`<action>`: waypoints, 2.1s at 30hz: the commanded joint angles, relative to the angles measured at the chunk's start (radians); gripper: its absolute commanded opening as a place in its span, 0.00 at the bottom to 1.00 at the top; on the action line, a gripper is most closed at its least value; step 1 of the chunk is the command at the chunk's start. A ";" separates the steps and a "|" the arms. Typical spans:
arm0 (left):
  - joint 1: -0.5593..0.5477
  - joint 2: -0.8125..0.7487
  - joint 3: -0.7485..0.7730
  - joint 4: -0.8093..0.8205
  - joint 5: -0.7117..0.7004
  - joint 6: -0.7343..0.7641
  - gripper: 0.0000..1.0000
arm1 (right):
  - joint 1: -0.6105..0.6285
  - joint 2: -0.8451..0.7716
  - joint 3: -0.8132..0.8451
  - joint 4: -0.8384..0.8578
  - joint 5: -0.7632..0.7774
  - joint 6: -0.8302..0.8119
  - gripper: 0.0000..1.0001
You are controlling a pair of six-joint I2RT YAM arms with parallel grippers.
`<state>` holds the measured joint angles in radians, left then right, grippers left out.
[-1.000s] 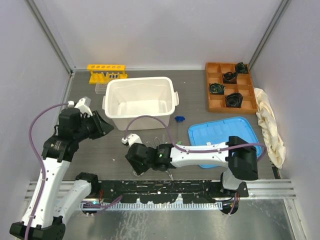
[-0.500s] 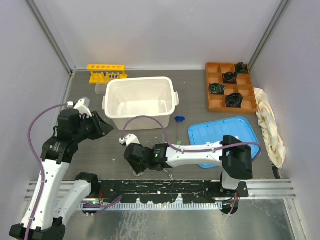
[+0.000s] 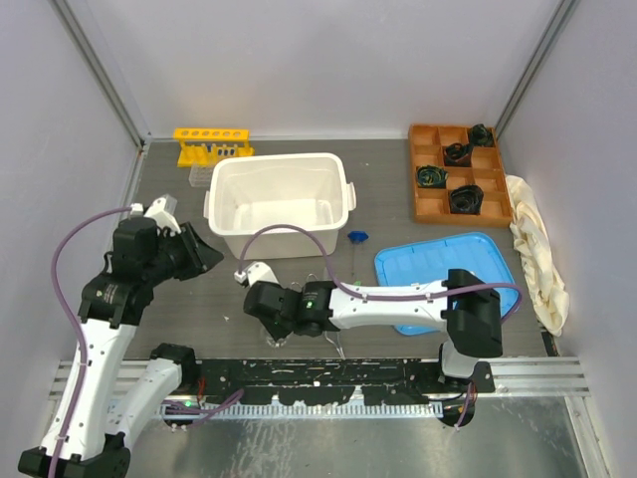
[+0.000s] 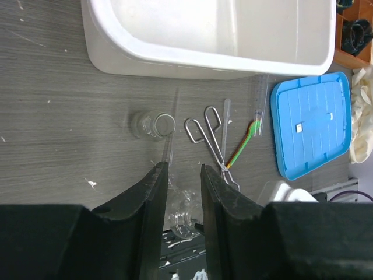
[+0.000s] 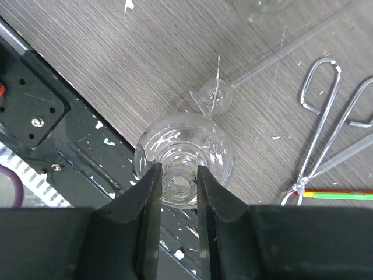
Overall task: Organize the chemistry lab equipment
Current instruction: Pick up the collection bottle at the center of the board, then place the collection bottle in the storage box.
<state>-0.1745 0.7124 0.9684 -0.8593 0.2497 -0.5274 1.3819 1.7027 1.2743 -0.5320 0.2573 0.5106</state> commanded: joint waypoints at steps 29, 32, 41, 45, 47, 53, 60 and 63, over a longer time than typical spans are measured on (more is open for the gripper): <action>0.003 0.633 0.620 0.120 -0.148 0.017 0.28 | -0.482 0.344 1.299 -0.402 -0.101 -0.402 0.01; 0.003 0.749 0.711 0.124 -0.114 -0.002 0.26 | -0.547 0.437 1.346 -0.352 -0.162 -0.408 0.01; 0.003 0.994 1.052 -0.055 -0.066 -0.018 0.22 | -0.609 0.533 1.332 -0.304 -0.204 -0.370 0.01; 0.002 0.990 0.987 -0.042 -0.093 -0.020 0.23 | -0.624 0.557 1.303 -0.278 -0.187 -0.369 0.01; 0.003 0.969 0.920 -0.005 -0.081 -0.030 0.23 | -0.640 0.566 1.292 -0.261 -0.174 -0.368 0.01; 0.002 0.945 0.836 0.028 -0.069 -0.022 0.23 | -0.721 0.579 1.254 -0.267 -0.210 -0.339 0.01; -0.001 0.943 0.800 0.030 -0.043 -0.014 0.25 | -0.731 0.582 1.195 -0.299 -0.233 -0.352 0.01; -0.013 0.945 0.793 0.028 -0.050 -0.004 0.25 | -0.732 0.599 1.188 -0.316 -0.246 -0.353 0.01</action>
<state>-0.1757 1.7016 1.7664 -0.8734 0.1806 -0.5526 0.6273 2.3070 2.4611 -0.8749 0.0494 0.1593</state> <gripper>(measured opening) 0.244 0.318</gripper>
